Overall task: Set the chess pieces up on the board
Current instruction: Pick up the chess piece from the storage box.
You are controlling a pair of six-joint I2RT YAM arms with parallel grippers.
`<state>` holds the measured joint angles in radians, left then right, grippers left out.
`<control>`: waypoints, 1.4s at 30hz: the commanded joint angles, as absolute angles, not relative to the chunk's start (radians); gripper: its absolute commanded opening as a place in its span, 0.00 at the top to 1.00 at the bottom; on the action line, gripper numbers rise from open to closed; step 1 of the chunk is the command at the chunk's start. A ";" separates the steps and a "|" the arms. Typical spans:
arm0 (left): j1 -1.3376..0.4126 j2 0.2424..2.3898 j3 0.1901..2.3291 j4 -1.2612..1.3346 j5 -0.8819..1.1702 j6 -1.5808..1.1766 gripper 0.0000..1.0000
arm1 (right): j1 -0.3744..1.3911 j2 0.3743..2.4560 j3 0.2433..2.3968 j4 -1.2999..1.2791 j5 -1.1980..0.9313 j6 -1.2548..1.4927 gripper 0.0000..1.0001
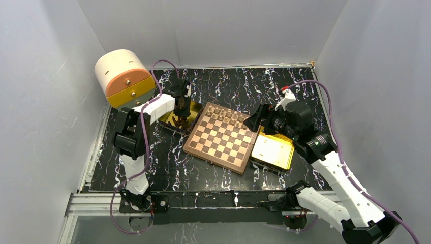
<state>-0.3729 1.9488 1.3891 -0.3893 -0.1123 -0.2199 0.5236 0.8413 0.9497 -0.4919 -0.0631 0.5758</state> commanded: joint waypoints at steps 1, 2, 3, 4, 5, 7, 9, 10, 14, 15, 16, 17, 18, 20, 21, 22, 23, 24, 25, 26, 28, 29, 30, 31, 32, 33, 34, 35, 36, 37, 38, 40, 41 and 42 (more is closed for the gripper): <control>-0.368 1.916 1.434 -0.437 -0.101 -0.222 0.79 | 0.521 0.819 0.963 -0.443 -0.060 0.566 0.03; -0.368 1.916 1.434 -0.439 -0.099 -0.223 0.78 | 0.520 0.819 0.963 -0.444 -0.061 0.566 0.03; -0.368 1.917 1.433 -0.443 -0.099 -0.222 0.77 | 0.520 0.818 0.964 -0.445 -0.061 0.566 0.03; -0.368 1.916 1.432 -0.443 -0.099 -0.222 0.78 | 0.519 0.819 0.964 -0.445 -0.062 0.567 0.03; -0.369 1.914 1.431 -0.444 -0.097 -0.221 0.81 | 0.520 0.817 0.963 -0.445 -0.062 0.567 0.03; -0.369 1.911 1.437 -0.451 -0.094 -0.221 0.87 | 0.520 0.817 0.963 -0.444 -0.064 0.567 0.03; -0.369 1.909 1.445 -0.462 -0.096 -0.222 0.87 | 0.521 0.818 0.965 -0.449 -0.063 0.569 0.03; -0.368 1.906 1.447 -0.466 -0.096 -0.222 0.87 | 0.520 0.817 0.965 -0.451 -0.063 0.569 0.03; -0.368 1.908 1.446 -0.470 -0.099 -0.222 0.79 | 0.520 0.815 0.965 -0.450 -0.061 0.571 0.03; -0.368 1.912 1.443 -0.469 -0.099 -0.222 0.77 | 0.520 0.815 0.965 -0.450 -0.061 0.572 0.03; -0.369 1.915 1.441 -0.470 -0.099 -0.222 0.76 | 0.520 0.816 0.965 -0.449 -0.061 0.572 0.03; -0.369 1.919 1.437 -0.469 -0.094 -0.220 0.76 | 0.520 0.817 0.966 -0.451 -0.062 0.574 0.03; -0.370 1.922 1.435 -0.468 -0.092 -0.219 0.76 | 0.520 0.817 0.966 -0.451 -0.064 0.576 0.03; -0.370 1.925 1.433 -0.468 -0.091 -0.218 0.79 | 0.520 0.815 0.965 -0.450 -0.066 0.580 0.03; -0.372 1.925 1.434 -0.468 -0.089 -0.219 0.80 | 0.520 0.814 0.964 -0.448 -0.066 0.582 0.03; -0.371 1.925 1.435 -0.468 -0.089 -0.218 0.82 | 0.519 0.813 0.965 -0.448 -0.066 0.583 0.03; -0.371 1.924 1.435 -0.468 -0.090 -0.218 0.83 | 0.521 0.812 0.964 -0.448 -0.066 0.583 0.03; -0.371 1.923 1.435 -0.469 -0.089 -0.218 0.84 | 0.519 0.811 0.966 -0.448 -0.065 0.583 0.03; -0.371 1.921 1.435 -0.468 -0.089 -0.217 0.86 | 0.520 0.811 0.965 -0.448 -0.065 0.583 0.03; -0.371 1.918 1.435 -0.468 -0.091 -0.216 0.88 | 0.521 0.811 0.965 -0.446 -0.064 0.583 0.03; -0.371 1.911 1.438 -0.474 -0.092 -0.216 0.90 | 0.519 0.813 0.966 -0.446 -0.062 0.581 0.03; -0.371 1.907 1.440 -0.479 -0.092 -0.216 0.90 | 0.520 0.815 0.969 -0.448 -0.061 0.581 0.03; -0.371 1.903 1.445 -0.487 -0.092 -0.218 0.90 | 0.519 0.816 0.971 -0.451 -0.061 0.581 0.03; -0.371 1.897 1.452 -0.494 -0.092 -0.220 0.90 | 0.520 0.816 0.972 -0.454 -0.061 0.581 0.03; -0.371 1.892 1.459 -0.505 -0.092 -0.222 0.91 | 0.519 0.815 0.971 -0.455 -0.060 0.580 0.03; -0.371 1.885 1.468 -0.512 -0.092 -0.222 0.92 | 0.519 0.813 0.969 -0.456 -0.059 0.580 0.03; -0.371 1.876 1.474 -0.520 -0.094 -0.222 0.92 | 0.520 0.810 0.967 -0.456 -0.057 0.580 0.03; -0.371 1.867 1.482 -0.528 -0.097 -0.224 0.93 | 0.520 0.808 0.965 -0.456 -0.056 0.580 0.03; -0.371 1.859 1.489 -0.536 -0.101 -0.224 0.93 | 0.520 0.806 0.961 -0.456 -0.055 0.580 0.03; -0.371 1.852 1.496 -0.545 -0.103 -0.224 0.94 | 0.520 0.805 0.960 -0.455 -0.056 0.581 0.03; -0.371 1.845 1.502 -0.553 -0.106 -0.224 0.94 | 0.520 0.804 0.957 -0.454 -0.054 0.581 0.03; -0.372 1.829 1.510 -0.570 -0.100 -0.224 0.94 | 0.520 0.805 0.953 -0.453 -0.054 0.586 0.03; -0.371 1.819 1.512 -0.575 -0.095 -0.223 0.94 | 0.520 0.805 0.953 -0.453 -0.056 0.586 0.03; -0.371 1.803 1.513 -0.581 -0.093 -0.222 0.94 | 0.521 0.807 0.956 -0.456 -0.058 0.586 0.03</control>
<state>-0.3729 1.9152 1.4712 -0.5266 -0.0937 -0.2207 0.5236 0.8219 0.9497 -0.4919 -0.0616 0.5781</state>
